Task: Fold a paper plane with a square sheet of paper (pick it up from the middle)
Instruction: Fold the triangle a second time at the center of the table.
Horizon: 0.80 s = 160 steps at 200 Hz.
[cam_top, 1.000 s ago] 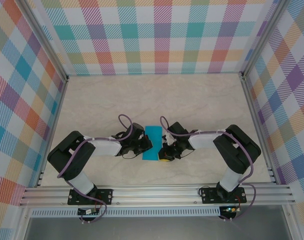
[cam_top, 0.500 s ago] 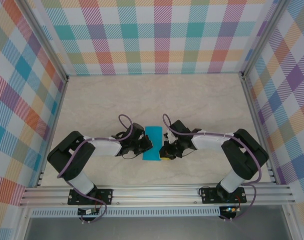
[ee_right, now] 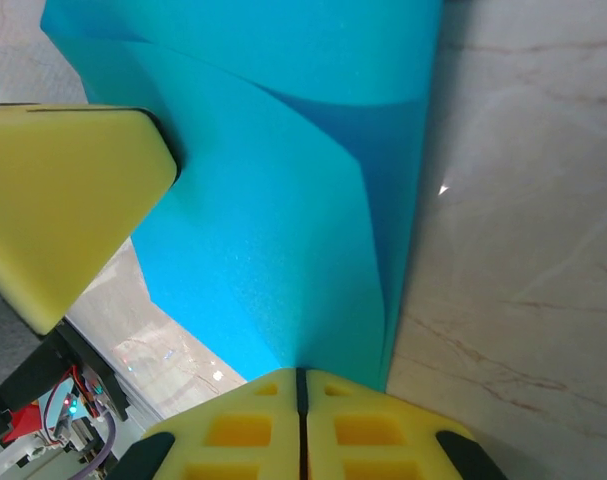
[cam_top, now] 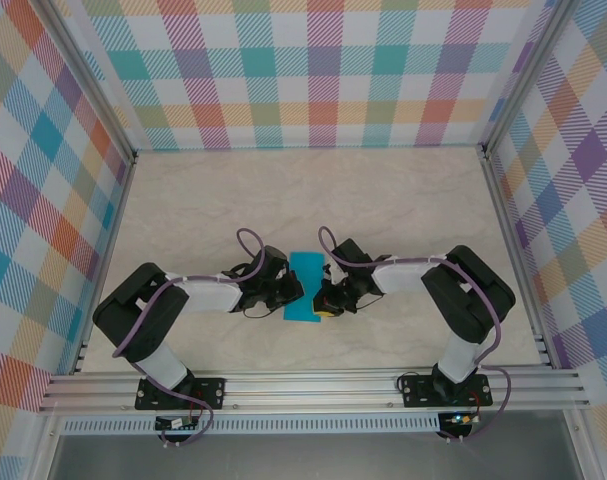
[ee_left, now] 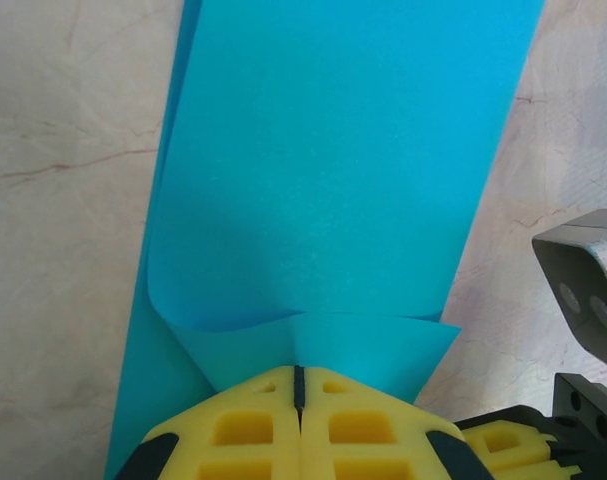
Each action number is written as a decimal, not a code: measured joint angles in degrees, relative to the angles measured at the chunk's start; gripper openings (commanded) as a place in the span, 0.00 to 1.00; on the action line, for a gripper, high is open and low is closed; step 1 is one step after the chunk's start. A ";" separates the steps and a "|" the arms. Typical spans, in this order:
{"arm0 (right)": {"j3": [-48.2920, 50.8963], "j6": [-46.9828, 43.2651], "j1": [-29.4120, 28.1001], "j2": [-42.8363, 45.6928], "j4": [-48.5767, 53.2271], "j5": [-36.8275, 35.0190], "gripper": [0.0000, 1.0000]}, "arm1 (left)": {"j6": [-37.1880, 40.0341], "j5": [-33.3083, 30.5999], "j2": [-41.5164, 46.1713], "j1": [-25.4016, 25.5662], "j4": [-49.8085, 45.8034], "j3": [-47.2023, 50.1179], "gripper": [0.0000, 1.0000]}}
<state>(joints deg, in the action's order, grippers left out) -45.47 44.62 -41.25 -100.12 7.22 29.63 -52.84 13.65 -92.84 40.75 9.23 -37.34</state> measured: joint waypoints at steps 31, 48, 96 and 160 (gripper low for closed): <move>0.15 -0.02 0.00 0.09 -0.28 0.00 0.07 | 0.46 0.04 3.96 -0.02 -1.92 0.00 0.09; 0.15 -0.02 0.00 0.09 -0.28 0.00 0.07 | 0.46 0.39 6.27 0.00 -1.81 0.00 0.08; 0.15 -0.02 0.00 0.09 -0.26 -0.02 0.06 | 0.37 1.36 6.49 1.44 -1.33 0.00 0.04; 0.15 -0.04 0.00 0.09 -0.20 -0.04 0.04 | -0.28 -0.24 -0.33 2.67 0.85 0.37 0.00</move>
<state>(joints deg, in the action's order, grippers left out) -45.32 44.58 -41.25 -100.03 7.03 29.58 -53.12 13.41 -93.17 43.42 10.09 -36.97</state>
